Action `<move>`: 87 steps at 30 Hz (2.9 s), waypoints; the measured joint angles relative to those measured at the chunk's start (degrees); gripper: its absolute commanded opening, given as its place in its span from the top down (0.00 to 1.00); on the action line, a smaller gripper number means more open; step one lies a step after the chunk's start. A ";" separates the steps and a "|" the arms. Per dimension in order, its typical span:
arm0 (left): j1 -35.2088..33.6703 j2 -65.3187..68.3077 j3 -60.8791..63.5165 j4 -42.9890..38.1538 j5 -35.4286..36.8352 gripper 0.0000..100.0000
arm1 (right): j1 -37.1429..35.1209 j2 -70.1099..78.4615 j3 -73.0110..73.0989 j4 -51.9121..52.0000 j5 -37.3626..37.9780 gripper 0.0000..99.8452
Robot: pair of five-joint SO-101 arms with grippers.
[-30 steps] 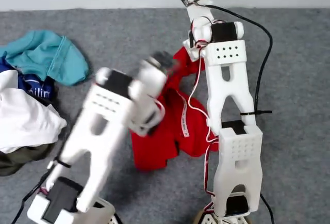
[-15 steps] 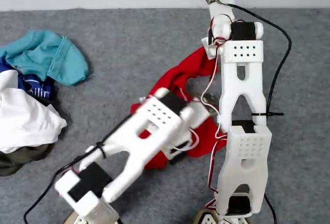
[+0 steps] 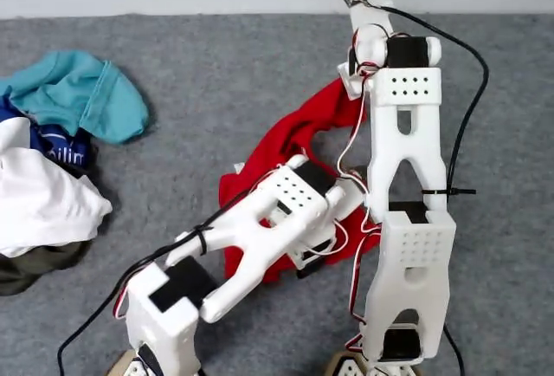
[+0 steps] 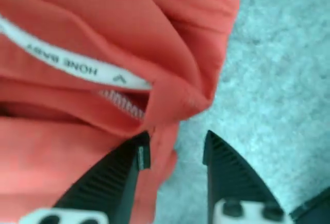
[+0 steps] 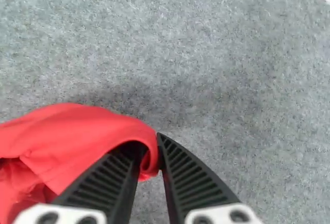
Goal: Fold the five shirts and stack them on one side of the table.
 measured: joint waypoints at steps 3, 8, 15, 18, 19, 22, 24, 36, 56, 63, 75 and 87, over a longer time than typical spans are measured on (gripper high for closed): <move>-0.97 2.64 0.00 -2.02 0.18 0.89 | 0.00 0.00 0.00 0.00 0.00 0.99; -3.16 6.07 0.00 -5.98 0.35 0.98 | 0.00 0.00 0.00 1.23 -0.18 0.99; -3.16 6.33 -1.23 -5.45 0.35 0.99 | 0.00 0.00 0.00 1.23 -0.18 0.99; -3.69 3.69 -4.92 -1.05 -0.97 0.99 | 0.00 0.00 0.00 1.23 -0.18 0.99; -3.87 2.11 -6.68 0.62 -1.32 0.99 | 0.00 0.00 0.00 1.23 -0.18 0.99; -5.71 -3.34 -10.46 4.66 -1.85 0.99 | 0.00 0.00 -0.62 2.81 -0.18 0.99; -8.44 -7.38 -11.52 6.77 -2.20 0.99 | 0.00 0.00 -1.93 5.10 -0.18 0.99; -27.08 -27.34 -11.87 8.44 -2.29 0.99 | 1.05 -11.16 -19.16 15.47 -0.18 0.99; -41.32 -64.26 -11.87 -6.59 -10.46 0.99 | 1.49 -53.01 -21.10 15.56 -0.18 0.99; -41.32 -69.19 -14.15 -7.03 -10.55 0.99 | 1.49 -66.81 -22.24 15.56 -0.18 0.99; -41.85 -78.51 -25.67 -3.43 -10.64 0.99 | 7.12 -73.49 -21.98 15.56 -0.18 0.99; -41.85 -78.42 -8.26 -5.89 -10.64 0.99 | -0.97 -66.55 2.37 15.56 -0.18 0.99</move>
